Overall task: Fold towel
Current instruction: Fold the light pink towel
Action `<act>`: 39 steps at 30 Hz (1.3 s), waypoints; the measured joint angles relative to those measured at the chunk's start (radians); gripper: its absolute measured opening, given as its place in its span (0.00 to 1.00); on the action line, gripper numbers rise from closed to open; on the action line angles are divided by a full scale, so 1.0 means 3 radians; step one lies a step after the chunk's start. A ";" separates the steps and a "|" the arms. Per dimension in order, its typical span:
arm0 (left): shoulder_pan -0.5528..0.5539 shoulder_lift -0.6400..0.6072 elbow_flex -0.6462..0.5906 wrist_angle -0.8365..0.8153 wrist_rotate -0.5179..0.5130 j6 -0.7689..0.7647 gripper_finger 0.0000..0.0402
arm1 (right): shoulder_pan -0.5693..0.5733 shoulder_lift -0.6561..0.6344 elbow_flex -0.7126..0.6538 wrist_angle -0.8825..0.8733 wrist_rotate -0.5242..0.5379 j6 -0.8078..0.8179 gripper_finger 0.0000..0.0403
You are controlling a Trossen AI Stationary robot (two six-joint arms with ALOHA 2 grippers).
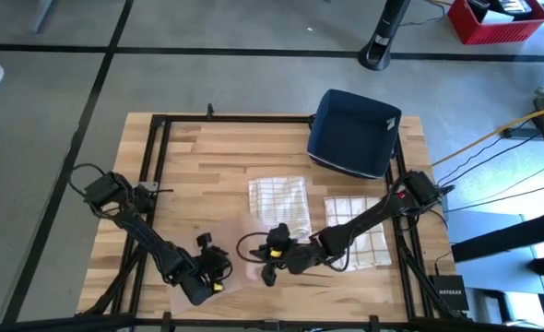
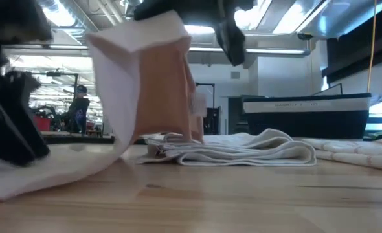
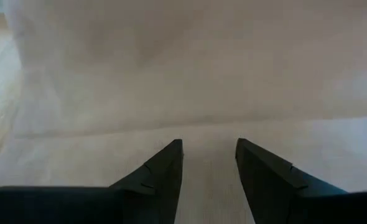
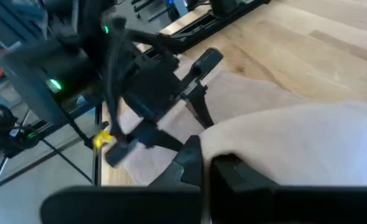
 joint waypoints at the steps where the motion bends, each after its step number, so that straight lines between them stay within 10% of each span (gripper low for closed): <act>1: 0.0000 -0.0072 0.0055 -0.0072 0.0058 0.0064 0.36 | -0.0011 0.0025 0.0028 0.0003 -0.0025 -0.0034 0.01; 8: -0.0260 -0.0502 0.0261 -0.0696 0.0702 -0.0736 0.36 | -0.0039 0.0045 0.0044 -0.0041 -0.0058 -0.0120 0.01; 16: -0.0579 -0.0156 0.0020 -0.0664 0.0509 -0.1615 0.34 | -0.0083 0.0045 0.0044 -0.0037 -0.0133 -0.0178 0.01; 30: -0.0089 0.0101 -0.0044 0.0303 0.0181 -0.0453 0.26 | -0.0167 0.0201 0.0085 0.0646 -0.0599 -0.0296 0.01; 39: -0.0243 -0.0394 0.0132 0.0088 0.0967 -0.0688 0.23 | -0.0164 0.0357 0.0141 0.0529 -0.0680 -0.0322 0.02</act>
